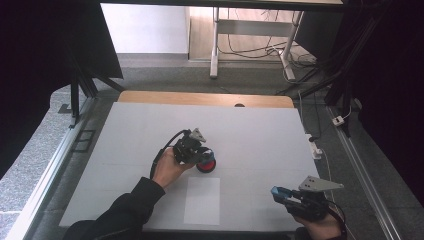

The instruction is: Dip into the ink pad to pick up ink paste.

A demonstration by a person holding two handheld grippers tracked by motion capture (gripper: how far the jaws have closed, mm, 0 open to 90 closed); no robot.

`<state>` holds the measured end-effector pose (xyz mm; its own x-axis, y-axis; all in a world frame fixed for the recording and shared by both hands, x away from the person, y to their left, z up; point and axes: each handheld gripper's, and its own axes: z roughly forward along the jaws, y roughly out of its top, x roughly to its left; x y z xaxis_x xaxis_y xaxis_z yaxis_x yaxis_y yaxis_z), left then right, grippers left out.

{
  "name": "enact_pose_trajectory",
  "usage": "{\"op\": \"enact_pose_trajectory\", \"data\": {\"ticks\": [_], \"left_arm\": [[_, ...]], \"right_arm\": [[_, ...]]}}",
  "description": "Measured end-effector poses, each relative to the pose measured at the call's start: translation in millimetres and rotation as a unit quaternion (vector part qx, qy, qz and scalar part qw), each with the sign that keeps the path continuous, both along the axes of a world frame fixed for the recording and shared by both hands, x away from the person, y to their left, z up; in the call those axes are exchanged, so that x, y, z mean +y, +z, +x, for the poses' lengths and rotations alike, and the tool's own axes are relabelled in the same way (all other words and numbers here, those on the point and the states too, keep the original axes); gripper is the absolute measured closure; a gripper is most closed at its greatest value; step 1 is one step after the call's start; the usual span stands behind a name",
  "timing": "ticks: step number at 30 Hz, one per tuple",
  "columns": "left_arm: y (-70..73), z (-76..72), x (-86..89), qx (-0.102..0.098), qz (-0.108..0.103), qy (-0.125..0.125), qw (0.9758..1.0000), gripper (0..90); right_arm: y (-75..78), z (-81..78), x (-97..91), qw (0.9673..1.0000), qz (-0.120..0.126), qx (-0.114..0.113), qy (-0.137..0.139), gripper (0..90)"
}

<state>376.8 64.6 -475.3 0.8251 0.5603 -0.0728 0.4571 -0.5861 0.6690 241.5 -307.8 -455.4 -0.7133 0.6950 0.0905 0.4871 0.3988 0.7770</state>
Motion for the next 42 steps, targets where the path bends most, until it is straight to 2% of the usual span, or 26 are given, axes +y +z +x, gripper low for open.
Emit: {"op": "enact_pose_trajectory", "data": {"ticks": [8,14,20,26,29,32,36,39,42], "left_arm": [[-6.0,1.4,-1.9,0.011,0.003,-0.003,0.9999,70.8],[-8.3,1.8,-3.2,0.012,0.005,-0.004,0.9999,70.9],[-6.7,-2.5,-9.5,-0.005,0.031,-0.01,0.9994,71.1],[-6.6,-7.7,-14.2,-0.023,0.047,-0.01,0.9986,71.2],[-7.5,-5.7,-11.5,-0.014,0.036,-0.008,0.9992,71.2],[-9.4,-1.3,-6.3,0.004,0.013,-0.003,0.9999,71.2],[-11.2,3.1,-1.3,0.021,-0.007,0.001,0.9998,71.2],[-11.7,4.2,-0.1,0.026,-0.011,0.003,0.9996,71.2],[-11.6,1.7,-1.8,0.018,-0.005,0.002,0.9998,71.2]], "right_arm": [[0.0,0.0,0.0,1.0,0.0,0.0,0.0,68.5],[-0.1,0.0,0.0,1.0,-0.001,0.0,0.0,68.5],[-0.2,0.1,0.3,1.0,-0.001,0.0,0.001,68.5],[0.1,-0.1,0.5,1.0,-0.005,0.001,0.002,68.5],[0.0,-0.1,0.6,1.0,-0.005,0.001,0.002,68.5],[0.1,-0.2,0.7,1.0,-0.007,0.0,0.001,68.5],[0.2,-0.3,0.8,1.0,-0.007,0.0,0.001,68.5],[0.2,-0.4,0.8,1.0,-0.008,-0.001,0.001,68.5],[0.2,-0.5,0.8,1.0,-0.008,-0.001,0.002,68.5]]}}
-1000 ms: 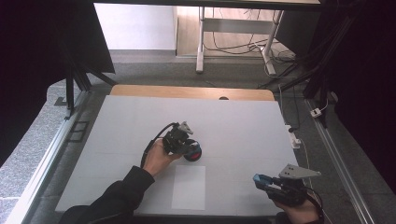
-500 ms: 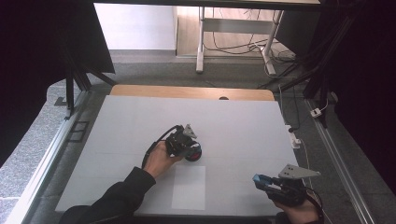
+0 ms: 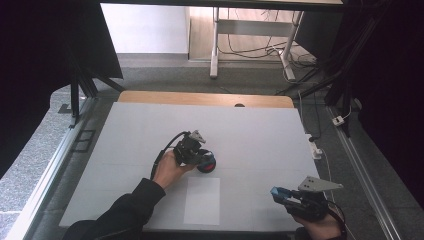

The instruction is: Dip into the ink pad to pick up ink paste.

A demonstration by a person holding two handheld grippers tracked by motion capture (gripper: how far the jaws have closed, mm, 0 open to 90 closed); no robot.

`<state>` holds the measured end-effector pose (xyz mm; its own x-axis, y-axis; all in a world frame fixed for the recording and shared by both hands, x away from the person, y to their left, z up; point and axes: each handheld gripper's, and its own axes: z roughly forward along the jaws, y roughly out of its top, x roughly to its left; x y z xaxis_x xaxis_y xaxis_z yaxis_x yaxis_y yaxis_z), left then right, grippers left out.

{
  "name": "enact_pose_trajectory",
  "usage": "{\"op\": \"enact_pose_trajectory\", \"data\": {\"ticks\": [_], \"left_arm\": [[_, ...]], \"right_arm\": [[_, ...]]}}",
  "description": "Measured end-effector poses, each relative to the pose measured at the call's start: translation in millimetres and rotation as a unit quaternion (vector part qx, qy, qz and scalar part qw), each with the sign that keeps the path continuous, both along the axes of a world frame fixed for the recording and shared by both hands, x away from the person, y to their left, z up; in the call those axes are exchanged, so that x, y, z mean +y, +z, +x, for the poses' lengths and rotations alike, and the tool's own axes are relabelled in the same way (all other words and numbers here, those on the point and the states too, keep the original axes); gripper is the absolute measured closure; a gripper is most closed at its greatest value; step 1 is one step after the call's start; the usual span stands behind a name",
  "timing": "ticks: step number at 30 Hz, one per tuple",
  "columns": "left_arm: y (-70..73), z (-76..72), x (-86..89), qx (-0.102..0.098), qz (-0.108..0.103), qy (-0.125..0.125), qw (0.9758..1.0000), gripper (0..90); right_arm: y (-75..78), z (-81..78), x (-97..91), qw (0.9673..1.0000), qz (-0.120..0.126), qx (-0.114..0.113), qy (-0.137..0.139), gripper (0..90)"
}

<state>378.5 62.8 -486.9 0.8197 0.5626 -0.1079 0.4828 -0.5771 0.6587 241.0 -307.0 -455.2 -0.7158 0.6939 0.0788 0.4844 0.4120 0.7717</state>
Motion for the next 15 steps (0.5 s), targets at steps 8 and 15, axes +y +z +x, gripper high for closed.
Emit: {"op": "enact_pose_trajectory", "data": {"ticks": [8,15], "left_arm": [[-0.6,-2.4,-1.1,-0.012,0.0,-0.001,0.9999,70.9],[-1.9,-0.4,2.6,-0.004,-0.016,0.005,0.9999,70.7]], "right_arm": [[-0.3,-0.3,0.8,1.0,-0.001,-0.001,0.004,68.5],[-0.3,-0.2,0.5,1.0,0.002,0.0,0.008,68.5]]}}
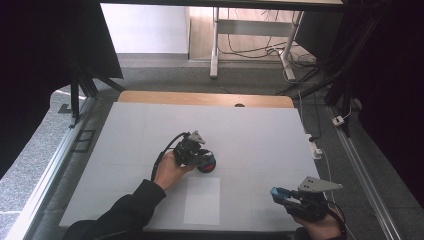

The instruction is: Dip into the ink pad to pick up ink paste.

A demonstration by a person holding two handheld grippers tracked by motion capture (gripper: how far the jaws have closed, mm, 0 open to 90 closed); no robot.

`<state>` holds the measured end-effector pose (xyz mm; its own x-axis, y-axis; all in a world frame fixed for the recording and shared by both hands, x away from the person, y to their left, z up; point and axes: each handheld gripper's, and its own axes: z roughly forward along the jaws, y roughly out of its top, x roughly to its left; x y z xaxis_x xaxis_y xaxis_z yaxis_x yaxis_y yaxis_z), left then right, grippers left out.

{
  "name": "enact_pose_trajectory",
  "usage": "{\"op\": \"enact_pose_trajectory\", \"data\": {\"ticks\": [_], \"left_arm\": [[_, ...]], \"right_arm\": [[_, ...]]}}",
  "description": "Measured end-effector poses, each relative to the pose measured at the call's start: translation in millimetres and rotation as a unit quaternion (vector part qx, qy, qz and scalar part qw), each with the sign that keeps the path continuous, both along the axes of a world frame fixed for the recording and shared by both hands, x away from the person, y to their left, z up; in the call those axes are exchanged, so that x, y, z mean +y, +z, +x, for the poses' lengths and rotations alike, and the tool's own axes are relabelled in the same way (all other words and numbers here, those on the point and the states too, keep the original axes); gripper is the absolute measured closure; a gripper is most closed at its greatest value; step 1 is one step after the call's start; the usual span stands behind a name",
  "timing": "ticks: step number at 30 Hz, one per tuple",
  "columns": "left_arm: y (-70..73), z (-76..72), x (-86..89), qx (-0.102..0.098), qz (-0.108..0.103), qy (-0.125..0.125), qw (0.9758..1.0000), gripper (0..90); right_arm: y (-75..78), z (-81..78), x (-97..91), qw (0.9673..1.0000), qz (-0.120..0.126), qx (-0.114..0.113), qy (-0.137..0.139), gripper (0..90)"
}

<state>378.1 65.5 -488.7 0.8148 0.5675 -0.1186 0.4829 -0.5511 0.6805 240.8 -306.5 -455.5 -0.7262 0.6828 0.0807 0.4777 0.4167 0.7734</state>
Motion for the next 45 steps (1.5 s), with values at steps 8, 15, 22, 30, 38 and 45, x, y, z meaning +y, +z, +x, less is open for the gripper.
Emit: {"op": "enact_pose_trajectory", "data": {"ticks": [8,15,22,30,38,45], "left_arm": [[2.4,0.3,1.7,-0.002,-0.009,0.005,0.9999,70.6],[9.2,-3.5,2.8,-0.011,-0.013,0.001,0.9998,70.6],[17.6,-10.1,3.6,-0.027,-0.013,-0.006,0.9995,70.6],[26.3,-16.0,9.8,-0.021,-0.026,-0.008,0.9994,70.6],[31.8,-23.2,11.5,-0.017,-0.037,-0.021,0.9989,70.6],[37.0,-29.8,13.8,-0.015,-0.051,-0.027,0.9982,70.5]], "right_arm": [[0.3,-0.3,-0.5,1.0,-0.001,-0.001,-0.002,68.5],[0.1,-0.3,-1.1,1.0,0.005,-0.001,-0.004,68.5],[0.2,-0.4,-1.1,1.0,0.005,-0.001,-0.004,68.5],[0.1,-0.5,-1.1,1.0,0.005,-0.001,-0.003,68.5],[0.2,-0.5,-1.1,1.0,0.005,-0.001,-0.004,68.5],[0.2,-0.5,-1.0,1.0,0.003,-0.001,-0.004,68.5]]}}
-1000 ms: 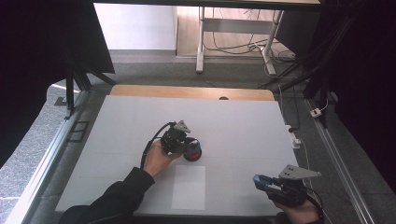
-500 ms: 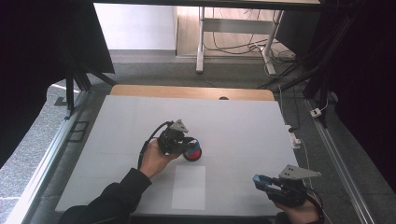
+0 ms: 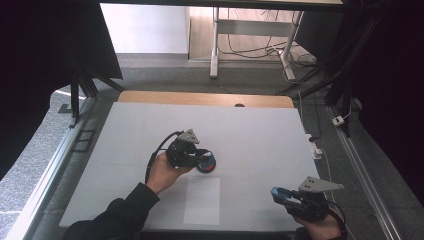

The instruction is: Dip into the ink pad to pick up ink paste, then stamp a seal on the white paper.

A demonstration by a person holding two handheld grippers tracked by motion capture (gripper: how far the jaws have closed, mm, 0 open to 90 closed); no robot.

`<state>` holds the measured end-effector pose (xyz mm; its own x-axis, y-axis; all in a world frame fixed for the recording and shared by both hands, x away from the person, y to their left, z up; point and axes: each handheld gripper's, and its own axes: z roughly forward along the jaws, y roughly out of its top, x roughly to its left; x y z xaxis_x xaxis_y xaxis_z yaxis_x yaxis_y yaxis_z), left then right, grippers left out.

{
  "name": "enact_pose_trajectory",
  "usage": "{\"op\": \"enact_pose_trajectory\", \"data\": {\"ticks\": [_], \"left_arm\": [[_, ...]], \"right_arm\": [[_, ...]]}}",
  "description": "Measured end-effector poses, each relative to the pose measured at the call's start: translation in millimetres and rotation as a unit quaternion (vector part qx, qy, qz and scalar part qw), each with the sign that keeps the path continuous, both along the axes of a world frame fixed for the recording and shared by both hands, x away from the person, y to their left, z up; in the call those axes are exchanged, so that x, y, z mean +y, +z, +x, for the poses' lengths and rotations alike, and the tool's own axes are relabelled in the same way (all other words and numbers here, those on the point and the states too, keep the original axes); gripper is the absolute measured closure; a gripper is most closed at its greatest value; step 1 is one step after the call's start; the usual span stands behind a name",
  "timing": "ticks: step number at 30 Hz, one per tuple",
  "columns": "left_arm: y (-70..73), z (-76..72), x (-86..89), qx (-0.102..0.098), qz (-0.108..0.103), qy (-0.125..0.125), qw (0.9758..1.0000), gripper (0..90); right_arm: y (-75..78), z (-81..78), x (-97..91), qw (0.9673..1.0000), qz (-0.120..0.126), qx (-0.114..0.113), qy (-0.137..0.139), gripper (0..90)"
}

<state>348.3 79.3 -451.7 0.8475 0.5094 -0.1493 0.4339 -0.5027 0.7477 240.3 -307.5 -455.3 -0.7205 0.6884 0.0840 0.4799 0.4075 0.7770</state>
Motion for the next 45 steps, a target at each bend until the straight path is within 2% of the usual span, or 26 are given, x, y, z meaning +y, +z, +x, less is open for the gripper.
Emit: {"op": "enact_pose_trajectory", "data": {"ticks": [9,20,45], "left_arm": [[2.8,-10.4,6.7,0.007,-0.017,-0.004,0.9998,70.5],[4.7,-26.0,10.6,0.007,-0.018,-0.017,0.9997,70.5],[1.9,-50.5,12.7,0.009,-0.02,-0.028,0.9994,70.6]], "right_arm": [[-0.2,0.4,-0.2,1.0,0.004,0.002,0.001,68.5],[0.1,0.3,0.0,1.0,0.001,0.001,0.001,68.5],[0.4,-0.7,1.0,1.0,-0.002,-0.003,0.007,68.5]]}}
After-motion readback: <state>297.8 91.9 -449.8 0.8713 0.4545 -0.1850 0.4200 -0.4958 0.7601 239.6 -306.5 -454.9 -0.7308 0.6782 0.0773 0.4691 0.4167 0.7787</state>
